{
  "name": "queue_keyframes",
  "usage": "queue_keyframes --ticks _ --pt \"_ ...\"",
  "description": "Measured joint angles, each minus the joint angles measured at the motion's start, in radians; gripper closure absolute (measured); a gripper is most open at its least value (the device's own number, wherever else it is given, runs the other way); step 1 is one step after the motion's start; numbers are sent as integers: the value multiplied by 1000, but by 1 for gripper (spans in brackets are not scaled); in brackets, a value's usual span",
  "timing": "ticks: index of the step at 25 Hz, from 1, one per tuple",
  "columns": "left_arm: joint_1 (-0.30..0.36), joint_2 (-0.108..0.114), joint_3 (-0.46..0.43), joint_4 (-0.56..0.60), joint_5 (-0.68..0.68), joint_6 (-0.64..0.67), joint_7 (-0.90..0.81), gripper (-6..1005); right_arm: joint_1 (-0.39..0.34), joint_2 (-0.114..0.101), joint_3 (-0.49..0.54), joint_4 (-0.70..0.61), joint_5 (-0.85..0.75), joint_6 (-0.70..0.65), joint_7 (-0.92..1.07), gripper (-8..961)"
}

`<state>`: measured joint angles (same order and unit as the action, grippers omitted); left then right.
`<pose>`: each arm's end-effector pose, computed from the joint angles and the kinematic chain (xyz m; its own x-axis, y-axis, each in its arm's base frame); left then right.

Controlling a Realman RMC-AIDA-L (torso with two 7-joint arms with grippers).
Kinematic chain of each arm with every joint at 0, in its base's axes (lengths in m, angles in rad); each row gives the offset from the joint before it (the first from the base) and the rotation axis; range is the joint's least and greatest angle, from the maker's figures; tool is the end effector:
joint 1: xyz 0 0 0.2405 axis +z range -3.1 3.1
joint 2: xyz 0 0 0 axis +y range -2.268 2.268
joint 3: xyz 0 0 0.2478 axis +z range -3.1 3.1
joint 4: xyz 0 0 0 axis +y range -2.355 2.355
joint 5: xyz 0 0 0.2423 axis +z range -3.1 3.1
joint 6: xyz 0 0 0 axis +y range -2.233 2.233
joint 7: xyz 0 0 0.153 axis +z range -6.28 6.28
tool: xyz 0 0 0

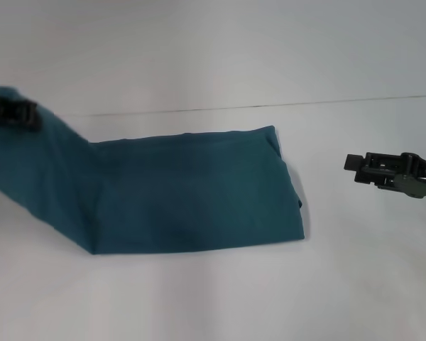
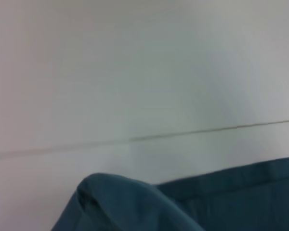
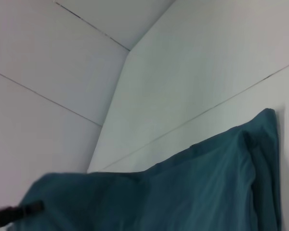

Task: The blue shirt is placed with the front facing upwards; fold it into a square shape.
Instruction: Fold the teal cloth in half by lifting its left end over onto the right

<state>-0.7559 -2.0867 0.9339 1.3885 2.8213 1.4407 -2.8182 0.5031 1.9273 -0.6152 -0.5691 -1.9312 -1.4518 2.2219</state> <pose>-0.1650 0.4505 0.1114 0.5360 0.7746 0.3359 0.7447 -0.2463 -0.6204 0.3235 0.3733 0.0634 0.0737 -0.7989 -0.5969 -0.9553 -0.2283 0.1876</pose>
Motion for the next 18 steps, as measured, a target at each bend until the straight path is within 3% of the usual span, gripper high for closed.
queue_keyframes --ticks 3,13,18 --pt "-55 -16 48 44 34 37 -2 920 1 1 -1 0 0 6 -1 334" --pt "-177 -23 166 51 36 51 -23 921 4 2 0 0 0 11 -2 334" --pt "-244 -19 217 -34 37 20 -35 921 7 2 -2 0 0 17 -2 334"
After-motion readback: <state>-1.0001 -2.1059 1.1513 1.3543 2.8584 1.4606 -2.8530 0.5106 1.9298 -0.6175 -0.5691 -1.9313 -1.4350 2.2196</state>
